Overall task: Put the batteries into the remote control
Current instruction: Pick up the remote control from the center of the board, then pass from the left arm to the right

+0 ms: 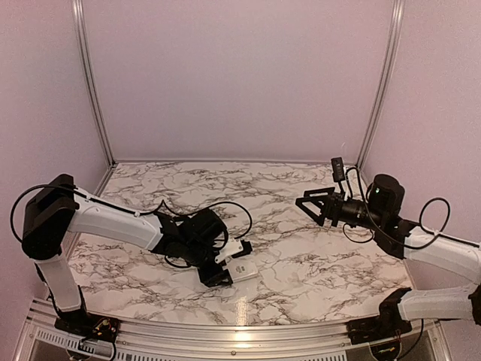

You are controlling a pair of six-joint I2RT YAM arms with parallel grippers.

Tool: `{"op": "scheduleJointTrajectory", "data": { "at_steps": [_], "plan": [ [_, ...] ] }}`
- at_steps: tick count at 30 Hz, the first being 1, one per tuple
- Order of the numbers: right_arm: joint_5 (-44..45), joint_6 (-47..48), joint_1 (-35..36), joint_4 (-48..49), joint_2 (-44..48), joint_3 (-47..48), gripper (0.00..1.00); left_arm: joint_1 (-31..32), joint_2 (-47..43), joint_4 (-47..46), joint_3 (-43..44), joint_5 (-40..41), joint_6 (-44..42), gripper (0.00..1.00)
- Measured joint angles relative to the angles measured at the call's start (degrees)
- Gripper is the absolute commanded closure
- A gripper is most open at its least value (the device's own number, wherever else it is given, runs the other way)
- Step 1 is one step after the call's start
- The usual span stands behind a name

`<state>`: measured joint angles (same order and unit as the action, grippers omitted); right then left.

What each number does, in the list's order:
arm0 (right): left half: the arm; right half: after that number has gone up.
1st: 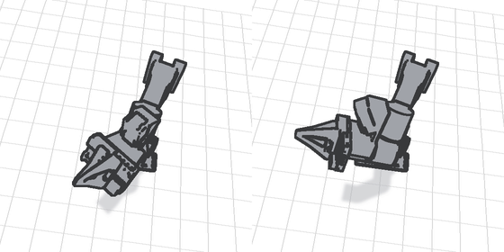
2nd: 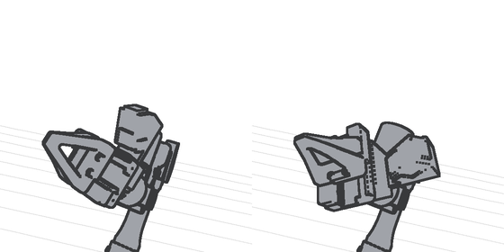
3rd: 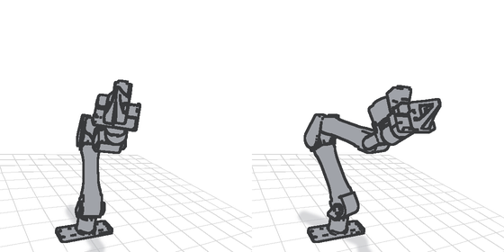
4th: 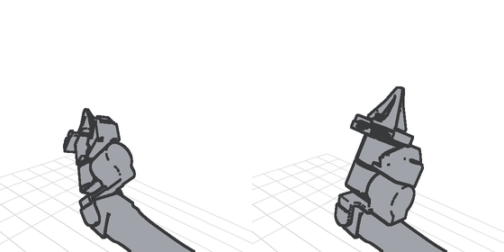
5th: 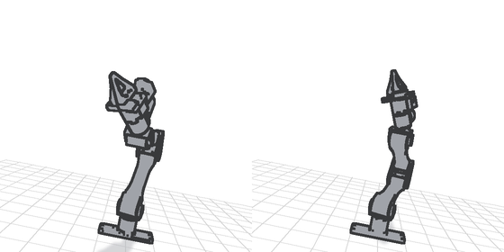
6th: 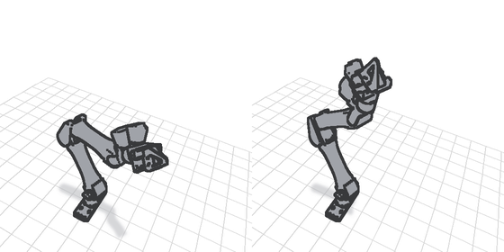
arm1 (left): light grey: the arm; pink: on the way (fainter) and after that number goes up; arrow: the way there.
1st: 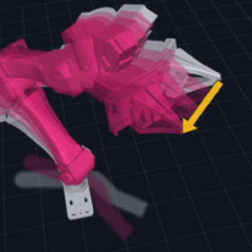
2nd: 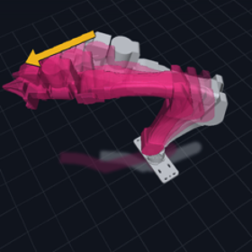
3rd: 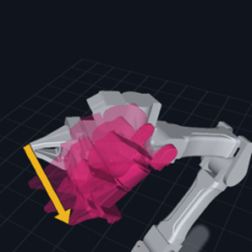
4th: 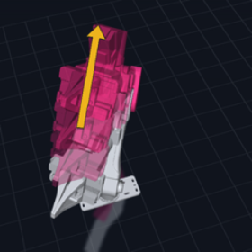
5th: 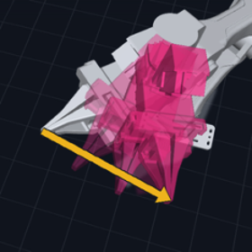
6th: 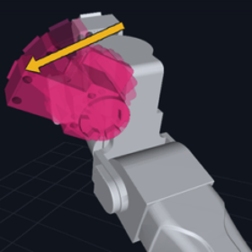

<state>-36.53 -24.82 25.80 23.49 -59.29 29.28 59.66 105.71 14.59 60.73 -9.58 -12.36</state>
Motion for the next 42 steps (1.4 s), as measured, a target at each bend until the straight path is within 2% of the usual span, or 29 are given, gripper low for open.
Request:
{"op": "scheduleJointTrajectory", "data": {
  "at_steps": [6, 12, 13, 26, 42],
  "plan": [
    [-4.5, 1.2, 0.8, 3.0, 3.1, 0.0, 0.02, -0.2, -14.5, -5.5, -5.2, -6.0, 4.5, 0.72],
    [-6.5, 4.1, 7.2, 2.6, 3.1, 4.0, 0.02, -0.5, -28.2, -18.6, -7.5, -11.2, 10.7, 0.72],
    [-7.0, 4.8, 9.3, 3.4, 3.1, 6.2, 0.02, -0.6, -31.8, -23.6, -9.4, -12.7, 13.4, 0.72],
    [-8.0, 7.8, 22.3, 4.3, -4.1, 16.6, 0.03, -0.7, -36.4, -39.4, -14.0, -17.6, 23.8, 0.71],
    [-6.2, 5.9, 27.9, 6.9, -15.3, 23.5, 0.11, -0.7, -36.5, -45.9, -17.8, -17.7, 25.7, 0.7]
  ]
}}
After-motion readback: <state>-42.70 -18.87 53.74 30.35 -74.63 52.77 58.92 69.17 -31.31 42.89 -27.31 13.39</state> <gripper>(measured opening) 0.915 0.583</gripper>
